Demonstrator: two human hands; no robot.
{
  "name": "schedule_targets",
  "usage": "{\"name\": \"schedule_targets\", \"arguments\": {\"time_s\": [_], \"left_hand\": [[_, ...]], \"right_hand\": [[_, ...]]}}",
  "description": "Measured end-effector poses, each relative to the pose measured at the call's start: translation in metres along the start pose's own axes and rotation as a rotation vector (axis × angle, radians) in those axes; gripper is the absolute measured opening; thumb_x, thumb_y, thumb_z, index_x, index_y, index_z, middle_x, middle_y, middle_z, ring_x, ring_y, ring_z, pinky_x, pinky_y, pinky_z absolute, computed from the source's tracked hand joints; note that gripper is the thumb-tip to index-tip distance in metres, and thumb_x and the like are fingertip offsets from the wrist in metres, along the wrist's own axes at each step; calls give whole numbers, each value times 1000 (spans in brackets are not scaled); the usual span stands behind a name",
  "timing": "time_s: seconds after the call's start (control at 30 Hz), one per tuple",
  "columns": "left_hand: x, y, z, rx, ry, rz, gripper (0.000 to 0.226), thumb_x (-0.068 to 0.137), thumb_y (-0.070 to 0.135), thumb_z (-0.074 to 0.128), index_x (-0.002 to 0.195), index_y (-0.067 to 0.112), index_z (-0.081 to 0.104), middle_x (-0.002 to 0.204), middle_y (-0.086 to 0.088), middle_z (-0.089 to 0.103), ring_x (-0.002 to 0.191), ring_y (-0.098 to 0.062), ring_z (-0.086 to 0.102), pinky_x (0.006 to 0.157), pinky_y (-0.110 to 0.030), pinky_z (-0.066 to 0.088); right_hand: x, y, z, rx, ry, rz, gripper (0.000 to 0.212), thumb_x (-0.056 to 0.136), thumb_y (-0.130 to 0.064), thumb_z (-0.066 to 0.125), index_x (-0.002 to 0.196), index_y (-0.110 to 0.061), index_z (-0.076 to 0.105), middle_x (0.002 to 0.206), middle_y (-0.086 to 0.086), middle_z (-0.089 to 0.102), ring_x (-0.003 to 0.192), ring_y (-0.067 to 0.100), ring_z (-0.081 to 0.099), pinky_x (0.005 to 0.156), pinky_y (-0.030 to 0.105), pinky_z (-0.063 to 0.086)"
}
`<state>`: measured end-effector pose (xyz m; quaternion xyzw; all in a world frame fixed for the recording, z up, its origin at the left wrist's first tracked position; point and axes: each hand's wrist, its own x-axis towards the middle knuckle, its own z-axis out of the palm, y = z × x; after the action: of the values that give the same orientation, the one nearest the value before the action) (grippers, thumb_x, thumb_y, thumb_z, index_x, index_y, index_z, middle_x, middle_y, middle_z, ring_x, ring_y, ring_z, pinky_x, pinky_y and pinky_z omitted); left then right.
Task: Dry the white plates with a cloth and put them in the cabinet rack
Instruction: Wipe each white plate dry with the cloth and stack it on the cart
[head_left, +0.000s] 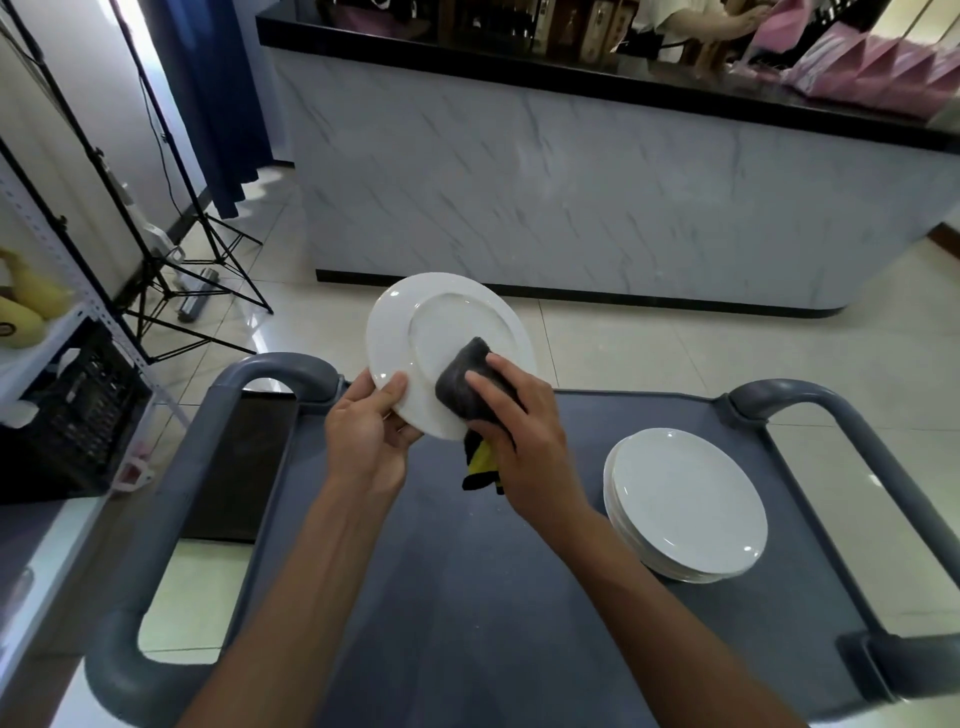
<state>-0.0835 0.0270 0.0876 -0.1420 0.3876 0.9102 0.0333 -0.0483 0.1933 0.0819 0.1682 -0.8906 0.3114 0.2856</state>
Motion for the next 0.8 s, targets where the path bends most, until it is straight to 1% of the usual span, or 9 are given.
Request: {"name": "schedule_targets", "arguments": {"time_s": [0.1, 0.23, 0.37, 0.4, 0.5, 0.6, 0.67, 0.73, 0.8], "left_hand": [[-1, -1, -6, 8, -10, -8, 28, 95, 1, 55, 116, 12, 69, 117, -10, 72, 100, -24, 70, 77, -41, 61], [0, 2, -19, 33, -78, -37, 30, 96, 1, 53, 117, 14, 69, 115, -6, 73, 97, -19, 72, 72, -38, 61], [-1, 6, -32, 77, -144, -69, 31, 91, 4, 57, 119, 12, 68, 114, -7, 73, 98, -20, 71, 79, -42, 62], [-2, 6, -33, 96, -156, -73, 33, 86, 6, 60, 118, 12, 69, 112, -7, 74, 96, -21, 71, 79, -42, 62], [-4, 3, -34, 169, -187, -79, 36, 78, 10, 65, 114, 11, 71, 104, -8, 75, 88, -22, 71, 72, -41, 61], [-5, -2, -35, 218, -209, -85, 37, 76, 9, 68, 112, 12, 72, 100, -9, 76, 81, -23, 72, 65, -39, 62], [-6, -5, -35, 253, -215, -83, 41, 73, 9, 70, 114, 11, 71, 97, -10, 76, 78, -23, 72, 60, -37, 61], [-7, -8, -34, 306, -225, -68, 45, 72, 10, 71, 117, 8, 70, 95, -11, 76, 76, -23, 72, 58, -36, 59], [-9, -14, -33, 362, -240, -51, 44, 72, 11, 72, 116, 10, 71, 97, -14, 76, 77, -26, 72, 59, -37, 60]], "right_hand": [[-2, 10, -2, 5, 25, 75, 41, 92, -4, 63, 133, -8, 61, 143, 11, 50, 129, 28, 46, 109, 42, 41], [1, 23, -9, 11, 43, 154, 45, 93, 1, 62, 136, -10, 58, 143, 6, 51, 130, 25, 45, 113, 29, 35], [12, 31, -19, 49, 42, 266, 43, 93, -1, 61, 134, -9, 58, 139, 5, 55, 129, 23, 46, 111, 18, 29], [16, 33, -22, 58, 42, 290, 42, 92, -1, 61, 133, -8, 59, 138, 6, 56, 127, 24, 46, 110, 17, 30], [27, 37, -29, 64, 27, 316, 41, 91, 1, 62, 131, -8, 60, 135, 5, 58, 123, 23, 48, 108, 23, 34], [34, 38, -31, 65, 4, 333, 41, 92, -1, 62, 131, -11, 60, 133, 1, 59, 121, 22, 48, 105, 19, 32], [38, 36, -29, 69, -4, 345, 41, 92, -2, 61, 131, -13, 59, 133, 0, 60, 120, 20, 48, 104, 19, 32], [43, 33, -26, 75, -2, 346, 41, 92, -3, 61, 131, -13, 60, 132, 0, 60, 119, 20, 49, 103, 19, 31], [48, 26, -21, 80, -6, 323, 41, 91, -2, 62, 130, -11, 60, 131, 2, 61, 117, 23, 50, 103, 22, 33]]}}
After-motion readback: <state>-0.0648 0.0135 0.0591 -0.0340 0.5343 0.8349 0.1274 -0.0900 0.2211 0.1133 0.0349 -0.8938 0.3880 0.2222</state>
